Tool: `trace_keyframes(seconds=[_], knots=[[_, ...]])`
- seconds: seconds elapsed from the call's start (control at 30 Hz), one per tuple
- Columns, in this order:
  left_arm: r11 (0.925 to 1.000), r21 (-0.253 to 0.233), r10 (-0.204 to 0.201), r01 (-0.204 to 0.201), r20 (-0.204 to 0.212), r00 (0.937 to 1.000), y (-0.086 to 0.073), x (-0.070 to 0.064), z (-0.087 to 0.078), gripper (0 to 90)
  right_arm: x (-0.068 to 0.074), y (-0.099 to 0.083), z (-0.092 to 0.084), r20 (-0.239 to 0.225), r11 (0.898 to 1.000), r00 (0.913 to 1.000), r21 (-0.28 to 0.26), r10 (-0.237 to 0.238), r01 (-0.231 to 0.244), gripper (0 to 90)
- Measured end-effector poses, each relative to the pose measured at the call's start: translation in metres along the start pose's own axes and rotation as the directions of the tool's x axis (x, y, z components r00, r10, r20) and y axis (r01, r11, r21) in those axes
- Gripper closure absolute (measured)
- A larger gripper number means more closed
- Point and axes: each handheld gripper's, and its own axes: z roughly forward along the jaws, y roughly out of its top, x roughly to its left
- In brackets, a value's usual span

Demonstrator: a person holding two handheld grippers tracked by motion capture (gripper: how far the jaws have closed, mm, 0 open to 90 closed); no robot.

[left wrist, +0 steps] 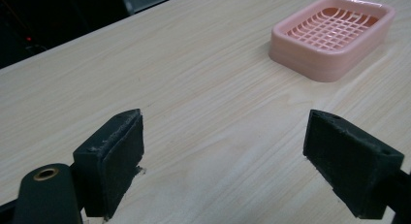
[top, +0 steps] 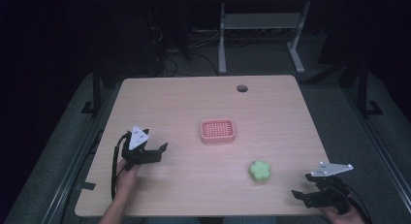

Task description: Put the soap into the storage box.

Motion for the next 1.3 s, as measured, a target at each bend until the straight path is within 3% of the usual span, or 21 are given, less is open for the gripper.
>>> trace_keyframes(seconds=[0.17, 0.63, 0.83, 1.07, 1.3], knots=[[1.0, -0.008, 0.003, -0.003, -0.006, 1.0, 0.0, 0.001, -0.002, 14.3, 0.005, 0.011, 0.001, 0.0, 0.999, 0.9992, 0.014, -0.041, 0.041, 18.4], [0.9998, -0.012, -0.014, 0.014, -0.007, 0.9999, -0.001, 0.004, -0.003, 14.3, 0.014, 0.038, 0.009, -0.026, 0.994, 0.9963, 0.065, -0.082, 0.084, 18.4], [0.9998, -0.009, -0.016, 0.016, -0.005, 0.9999, -0.001, 0.005, -0.004, 14.3, 0.018, 0.05, 0.012, -0.033, 0.987, 0.9929, 0.106, -0.114, 0.117, 18.4], [0.9998, -0.005, -0.021, 0.021, -0.006, 0.9998, -0.001, 0.005, -0.004, 14.3, 0.022, 0.06, 0.013, -0.054, 0.985, 0.9896, 0.102, -0.133, 0.138, 18.3], [0.9998, -0.01, -0.019, 0.019, -0.013, 0.9997, -0.001, 0.005, -0.004, 14.3, 0.029, 0.07, 0.018, -0.064, 0.976, 0.9835, 0.129, -0.169, 0.176, 17.6]])
